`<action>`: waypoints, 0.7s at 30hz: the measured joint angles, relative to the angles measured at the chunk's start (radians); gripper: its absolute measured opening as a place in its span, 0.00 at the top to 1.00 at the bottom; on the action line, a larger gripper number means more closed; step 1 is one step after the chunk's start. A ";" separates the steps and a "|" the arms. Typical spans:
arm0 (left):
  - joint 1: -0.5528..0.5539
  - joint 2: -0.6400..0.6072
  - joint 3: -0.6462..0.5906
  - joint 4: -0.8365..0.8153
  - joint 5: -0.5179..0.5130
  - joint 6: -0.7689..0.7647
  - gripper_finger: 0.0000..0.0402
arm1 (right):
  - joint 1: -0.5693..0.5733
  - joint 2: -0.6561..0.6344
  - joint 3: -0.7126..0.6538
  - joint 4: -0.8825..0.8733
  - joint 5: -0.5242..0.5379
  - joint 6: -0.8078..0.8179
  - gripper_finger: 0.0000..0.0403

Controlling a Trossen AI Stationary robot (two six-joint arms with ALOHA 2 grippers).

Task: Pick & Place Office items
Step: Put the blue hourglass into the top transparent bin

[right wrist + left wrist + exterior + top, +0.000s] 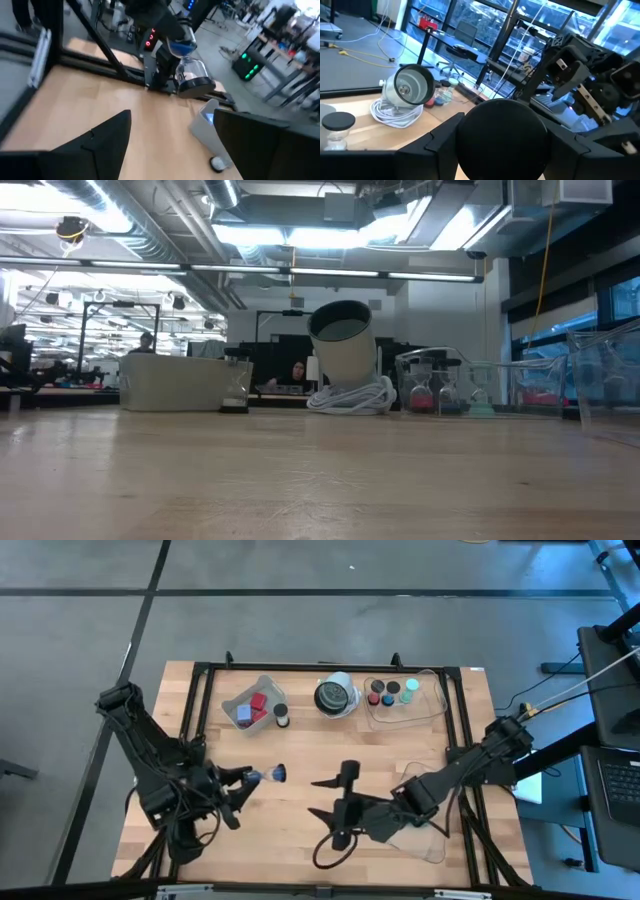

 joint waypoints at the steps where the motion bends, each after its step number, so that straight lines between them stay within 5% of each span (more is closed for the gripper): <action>1: 0.006 0.002 0.000 0.025 0.003 0.024 0.48 | -0.004 0.006 0.000 -0.001 0.000 -0.026 0.29; 11: 0.085 0.002 0.000 0.230 0.217 0.283 0.48 | -0.062 0.032 0.000 0.040 -0.001 -0.051 0.29; 17: 0.128 0.002 0.000 0.394 0.253 0.504 0.48 | -0.066 0.032 0.000 0.042 -0.086 0.021 0.29; 21: 0.155 0.002 0.000 0.519 0.295 0.667 0.48 | -0.048 0.016 0.000 0.040 -0.047 0.045 0.29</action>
